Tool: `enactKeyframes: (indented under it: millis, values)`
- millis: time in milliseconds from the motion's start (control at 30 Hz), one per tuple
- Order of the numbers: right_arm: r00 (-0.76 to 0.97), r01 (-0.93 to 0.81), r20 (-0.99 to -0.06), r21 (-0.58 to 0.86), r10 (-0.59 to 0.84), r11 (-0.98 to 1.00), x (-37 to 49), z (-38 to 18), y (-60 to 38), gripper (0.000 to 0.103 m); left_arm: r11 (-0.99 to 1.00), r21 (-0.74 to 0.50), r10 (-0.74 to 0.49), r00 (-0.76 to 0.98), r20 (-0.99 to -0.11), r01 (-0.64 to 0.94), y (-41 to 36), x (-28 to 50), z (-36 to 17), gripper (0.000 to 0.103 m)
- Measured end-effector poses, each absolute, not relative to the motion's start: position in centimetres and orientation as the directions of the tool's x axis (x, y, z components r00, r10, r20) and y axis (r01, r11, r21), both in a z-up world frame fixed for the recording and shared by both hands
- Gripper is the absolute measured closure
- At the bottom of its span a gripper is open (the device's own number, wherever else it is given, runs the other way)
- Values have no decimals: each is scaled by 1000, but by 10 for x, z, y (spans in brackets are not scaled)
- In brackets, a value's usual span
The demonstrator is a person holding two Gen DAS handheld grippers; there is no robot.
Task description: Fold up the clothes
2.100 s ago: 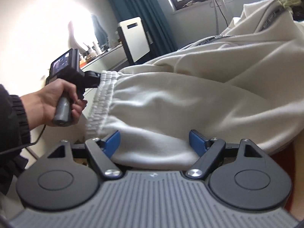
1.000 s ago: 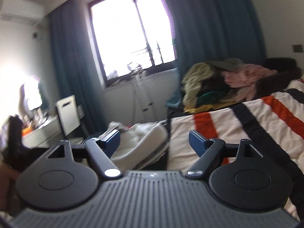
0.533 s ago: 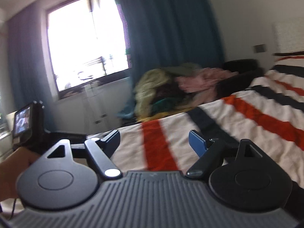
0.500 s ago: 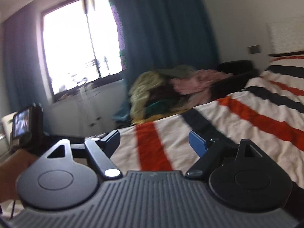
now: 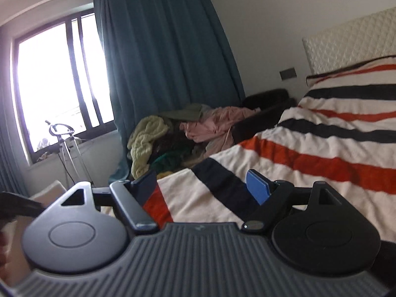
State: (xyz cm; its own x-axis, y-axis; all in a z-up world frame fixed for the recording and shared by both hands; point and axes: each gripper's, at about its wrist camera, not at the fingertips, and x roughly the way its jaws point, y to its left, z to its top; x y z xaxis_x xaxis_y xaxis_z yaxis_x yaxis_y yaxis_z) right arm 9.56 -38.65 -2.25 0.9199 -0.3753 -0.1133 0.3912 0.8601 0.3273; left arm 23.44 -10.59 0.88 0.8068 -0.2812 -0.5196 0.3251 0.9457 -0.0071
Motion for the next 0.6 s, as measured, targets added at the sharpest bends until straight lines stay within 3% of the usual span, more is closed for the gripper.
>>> enactKeyframes:
  millis: [133,233,333,433,500,533,600]
  values:
    - [932,361,-108,315,-345,878,86,-14,-381,21,913,-73,-382,781,-493,401,-86,151,12,91]
    - [951,306,-132,306,-278,901,82,-11,-373,21,912,-118,-390,744,-542,392,-64,107,-22,90]
    - [968,207,-206,346,-141,915,80,-13,-363,22,923,-175,-378,719,-583,343,-47,88,-47,88]
    - [958,136,-288,445,-2,885,81,-22,-363,22,920,-214,-390,729,-563,328,-36,76,-51,82]
    - [941,111,-325,548,89,829,84,-31,-369,24,917,-223,-398,729,-557,331,-34,72,-47,68]
    - [931,102,-338,601,136,793,86,-36,-372,31,914,-228,-405,730,-550,335,-33,68,-45,63]
    - [917,101,-347,679,197,727,87,-44,-377,35,914,-238,-406,746,-528,329,-29,60,-40,37]
